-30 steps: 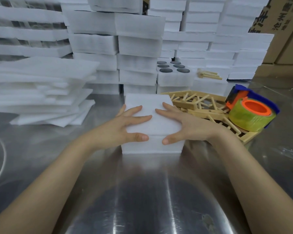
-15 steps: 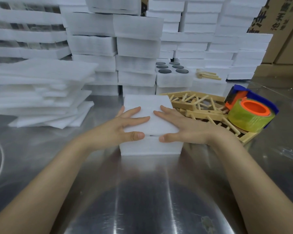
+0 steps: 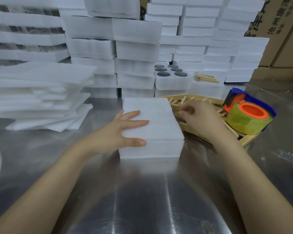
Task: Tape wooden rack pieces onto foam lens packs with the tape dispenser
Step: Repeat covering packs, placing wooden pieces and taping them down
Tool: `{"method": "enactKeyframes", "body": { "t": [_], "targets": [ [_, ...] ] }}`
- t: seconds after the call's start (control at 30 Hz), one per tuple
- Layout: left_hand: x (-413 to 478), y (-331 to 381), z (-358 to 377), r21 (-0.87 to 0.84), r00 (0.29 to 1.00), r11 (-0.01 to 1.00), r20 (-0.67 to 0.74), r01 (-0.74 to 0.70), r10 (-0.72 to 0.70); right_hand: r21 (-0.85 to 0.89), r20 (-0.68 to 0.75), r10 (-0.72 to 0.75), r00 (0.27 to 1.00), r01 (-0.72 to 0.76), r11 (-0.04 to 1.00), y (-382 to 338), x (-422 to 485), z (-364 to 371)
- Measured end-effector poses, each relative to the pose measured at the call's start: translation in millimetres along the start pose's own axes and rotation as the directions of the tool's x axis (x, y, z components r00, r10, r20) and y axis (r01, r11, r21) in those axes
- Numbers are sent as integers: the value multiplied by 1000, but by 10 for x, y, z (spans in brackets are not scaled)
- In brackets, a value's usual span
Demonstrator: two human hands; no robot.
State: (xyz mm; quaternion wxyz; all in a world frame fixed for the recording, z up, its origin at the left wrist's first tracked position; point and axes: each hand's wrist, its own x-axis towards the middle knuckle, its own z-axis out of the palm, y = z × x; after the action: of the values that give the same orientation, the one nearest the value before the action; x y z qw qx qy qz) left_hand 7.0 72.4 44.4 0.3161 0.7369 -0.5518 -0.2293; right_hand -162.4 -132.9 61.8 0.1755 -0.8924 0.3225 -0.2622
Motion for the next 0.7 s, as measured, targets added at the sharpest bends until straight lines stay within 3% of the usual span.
{"method": "enactKeyframes", "body": {
  "t": [0.07,0.13,0.23,0.37,0.5,0.63,0.7],
  "targets": [
    [-4,-1,-2,-2,1000,1000,9,4,-4,-286,-14,120,993,-119,951,89,28,53],
    [-2,-2,-5,-3,1000,1000,12,5,-5,-299,63,229,971,-200,933,147,50,115],
    [11,-7,-10,9,1000,1000,8,1,-1,-161,64,261,963,-248,955,164,78,134],
    [15,-13,-1,34,1000,999,-15,-6,6,89,-76,255,964,-248,965,149,59,19],
    [25,0,18,49,1000,999,-25,-5,6,488,-199,342,918,-210,847,98,32,-305],
    [28,5,20,61,999,998,-33,-3,5,738,-226,307,925,-43,673,-35,-44,-519],
    [32,2,25,66,999,998,-36,-8,10,721,-263,170,950,76,689,-141,-84,-492]
  ]
}}
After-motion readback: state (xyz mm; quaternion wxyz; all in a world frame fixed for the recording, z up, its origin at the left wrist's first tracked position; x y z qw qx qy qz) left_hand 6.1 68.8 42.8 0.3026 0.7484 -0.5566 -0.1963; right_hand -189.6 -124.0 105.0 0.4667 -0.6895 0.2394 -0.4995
